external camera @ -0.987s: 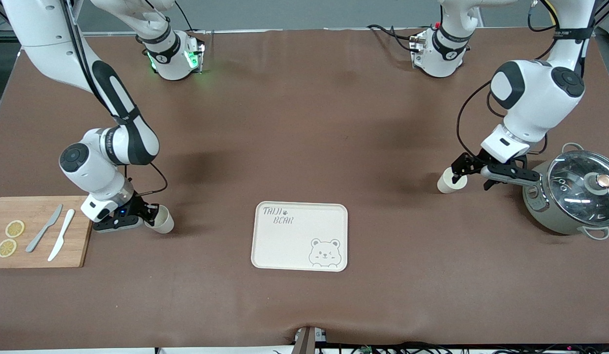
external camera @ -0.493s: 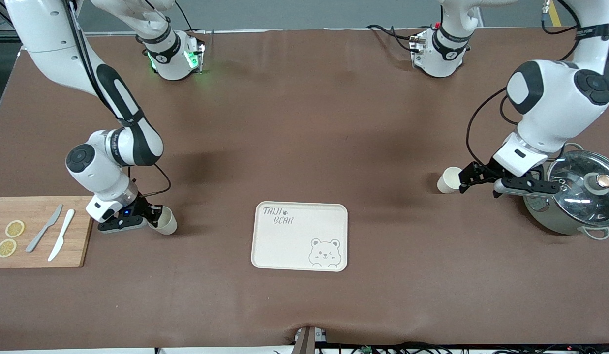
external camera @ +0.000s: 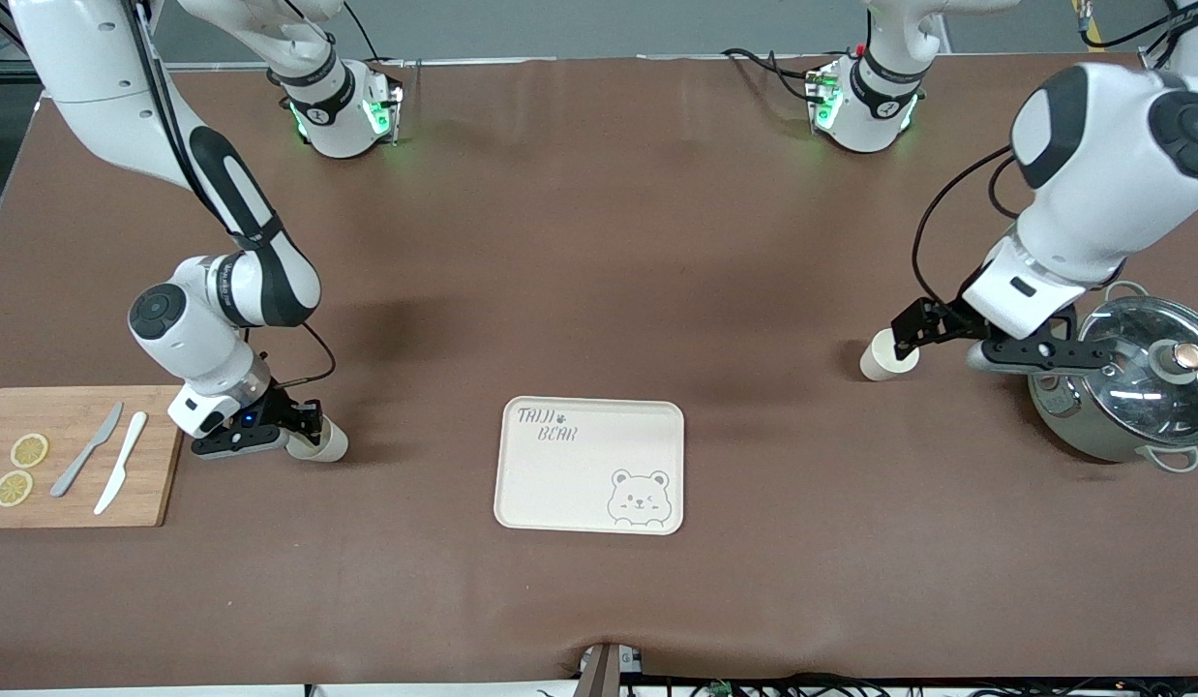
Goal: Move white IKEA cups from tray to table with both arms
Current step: 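Lower the cups onto the table and open both grippers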
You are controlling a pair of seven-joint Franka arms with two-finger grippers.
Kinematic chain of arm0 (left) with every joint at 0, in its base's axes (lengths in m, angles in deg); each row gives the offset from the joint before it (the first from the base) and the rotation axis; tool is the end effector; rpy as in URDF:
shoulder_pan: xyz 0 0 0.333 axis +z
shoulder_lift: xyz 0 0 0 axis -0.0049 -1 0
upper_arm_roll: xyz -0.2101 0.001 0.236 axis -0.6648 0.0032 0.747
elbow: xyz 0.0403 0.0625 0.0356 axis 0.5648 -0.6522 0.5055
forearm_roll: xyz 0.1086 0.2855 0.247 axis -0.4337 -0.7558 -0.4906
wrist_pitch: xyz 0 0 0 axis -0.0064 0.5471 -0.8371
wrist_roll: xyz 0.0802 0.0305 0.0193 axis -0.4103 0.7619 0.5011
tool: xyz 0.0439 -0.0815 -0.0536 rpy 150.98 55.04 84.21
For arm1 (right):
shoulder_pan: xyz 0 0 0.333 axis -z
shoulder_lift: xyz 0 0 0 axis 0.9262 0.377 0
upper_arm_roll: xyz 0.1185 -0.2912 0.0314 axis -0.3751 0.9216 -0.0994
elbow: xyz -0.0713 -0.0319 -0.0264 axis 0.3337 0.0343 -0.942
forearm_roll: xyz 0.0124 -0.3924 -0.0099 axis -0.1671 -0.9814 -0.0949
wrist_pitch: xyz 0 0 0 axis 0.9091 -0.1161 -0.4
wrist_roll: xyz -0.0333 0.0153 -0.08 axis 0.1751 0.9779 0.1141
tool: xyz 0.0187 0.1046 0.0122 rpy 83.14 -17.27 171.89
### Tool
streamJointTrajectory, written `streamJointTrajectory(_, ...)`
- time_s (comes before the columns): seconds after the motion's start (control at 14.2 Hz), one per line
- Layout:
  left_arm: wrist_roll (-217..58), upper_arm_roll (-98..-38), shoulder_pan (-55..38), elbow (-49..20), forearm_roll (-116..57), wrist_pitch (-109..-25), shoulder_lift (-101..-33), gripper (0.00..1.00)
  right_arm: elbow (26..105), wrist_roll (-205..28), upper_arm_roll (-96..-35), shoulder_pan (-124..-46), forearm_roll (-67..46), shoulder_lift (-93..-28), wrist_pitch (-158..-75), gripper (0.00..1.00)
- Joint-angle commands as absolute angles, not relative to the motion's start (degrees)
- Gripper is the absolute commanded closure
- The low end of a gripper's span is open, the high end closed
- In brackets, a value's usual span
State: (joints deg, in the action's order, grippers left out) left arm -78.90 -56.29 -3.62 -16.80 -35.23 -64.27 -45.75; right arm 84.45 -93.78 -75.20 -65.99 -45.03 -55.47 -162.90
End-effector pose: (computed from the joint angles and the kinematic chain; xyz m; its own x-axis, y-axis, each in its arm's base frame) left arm 0.5876 -0.1126 0.5206 0.9909 -0.0378 0.1291 -0.0482 -0.9958 0.0782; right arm 0.6154 0.0194 0.2129 0.9532 0.1550 0.2597 0.1634 -0.9865 -0.0110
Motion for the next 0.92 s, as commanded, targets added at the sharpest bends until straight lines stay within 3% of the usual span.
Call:
streamJointTrajectory(0.0, -78.0, -56.4, -3.2, -10.1, -36.7, -56.4, -46.2, 0.0, 85.1, -95.2, -75.3, -65.8, -43.5, -56.1, -163.5, 0.0)
streamJointTrajectory(0.49, -78.5, -55.6, -3.3, -2.7, -36.6, -46.9, -45.4, 0.0, 83.8, -95.8, -75.3, -65.1, -43.5, -56.6, -161.3, 0.0)
streamJointTrajectory(0.85, -79.1, -53.2, -3.8, -1.8, -36.5, -43.5, -43.3, 0.0, 79.1, -95.8, -75.2, -64.2, -43.5, -58.6, -149.9, 0.0)
